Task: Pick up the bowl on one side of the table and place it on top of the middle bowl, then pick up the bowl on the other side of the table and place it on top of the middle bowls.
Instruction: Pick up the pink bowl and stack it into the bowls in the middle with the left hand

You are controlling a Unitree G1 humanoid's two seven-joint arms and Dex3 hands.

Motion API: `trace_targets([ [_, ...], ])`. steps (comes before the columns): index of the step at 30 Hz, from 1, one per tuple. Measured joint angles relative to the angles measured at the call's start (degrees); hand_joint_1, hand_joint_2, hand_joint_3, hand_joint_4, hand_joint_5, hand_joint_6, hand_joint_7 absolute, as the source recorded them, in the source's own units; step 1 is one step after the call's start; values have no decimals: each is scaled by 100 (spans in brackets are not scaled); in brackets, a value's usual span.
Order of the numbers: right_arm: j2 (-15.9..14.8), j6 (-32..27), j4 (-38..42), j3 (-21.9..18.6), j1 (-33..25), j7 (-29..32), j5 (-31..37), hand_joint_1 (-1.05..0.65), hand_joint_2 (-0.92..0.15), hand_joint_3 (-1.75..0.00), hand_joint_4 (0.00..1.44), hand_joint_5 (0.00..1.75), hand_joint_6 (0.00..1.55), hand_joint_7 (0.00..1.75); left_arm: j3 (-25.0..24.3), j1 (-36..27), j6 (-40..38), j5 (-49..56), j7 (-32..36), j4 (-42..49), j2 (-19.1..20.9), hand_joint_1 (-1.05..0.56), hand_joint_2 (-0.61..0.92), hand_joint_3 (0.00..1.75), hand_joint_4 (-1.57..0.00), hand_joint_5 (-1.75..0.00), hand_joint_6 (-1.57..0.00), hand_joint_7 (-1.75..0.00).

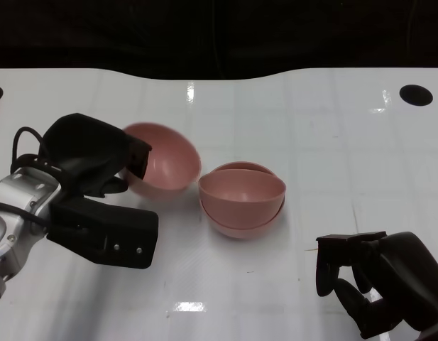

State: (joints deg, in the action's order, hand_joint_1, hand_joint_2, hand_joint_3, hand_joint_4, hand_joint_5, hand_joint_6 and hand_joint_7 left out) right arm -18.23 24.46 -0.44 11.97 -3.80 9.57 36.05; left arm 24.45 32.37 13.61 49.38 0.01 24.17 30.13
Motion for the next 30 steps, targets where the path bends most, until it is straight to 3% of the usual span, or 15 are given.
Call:
trace_targets([
  [1, 0, 0, 0, 0, 0, 0, 0, -9, -14, -156, 98, 175, 86, 148, -23, 0, 9, -20, 0, -39, 1, -23, 82, 26, -87, -175, -81, -120],
  [5, 0, 0, -1, 0, 0, 0, 1, -10, -14, -156, 98, 175, 86, 149, -63, 1, 21, -8, 34, -168, 17, -20, 77, 36, -87, -175, -71, -153],
  [10, 0, 0, -2, 0, 0, 0, 0, -10, -13, -156, 98, 175, 86, 149, -126, 11, -49, 2, 24, -480, 48, -24, 61, 72, -88, -175, -77, -143],
  [13, 0, 0, -2, 0, 0, 1, 0, -9, -13, -156, 98, 175, 86, 149, -168, 36, -57, -1, 18, -542, 58, -24, 57, 80, -90, -175, -77, -148],
  [18, 1, 0, -3, 0, 0, 1, 4, -10, -13, -156, 98, 175, 86, 149, -216, 127, -103, -33, -122, -776, 57, -24, 53, 87, -88, -175, -70, -166],
  [30, 8, -24, -4, 1, 0, -1, 9, -10, -14, -156, 98, 175, 86, 149, -334, 421, -180, -604, -636, -1004, -276, -23, 52, 88, -87, -175, -68, -175],
])
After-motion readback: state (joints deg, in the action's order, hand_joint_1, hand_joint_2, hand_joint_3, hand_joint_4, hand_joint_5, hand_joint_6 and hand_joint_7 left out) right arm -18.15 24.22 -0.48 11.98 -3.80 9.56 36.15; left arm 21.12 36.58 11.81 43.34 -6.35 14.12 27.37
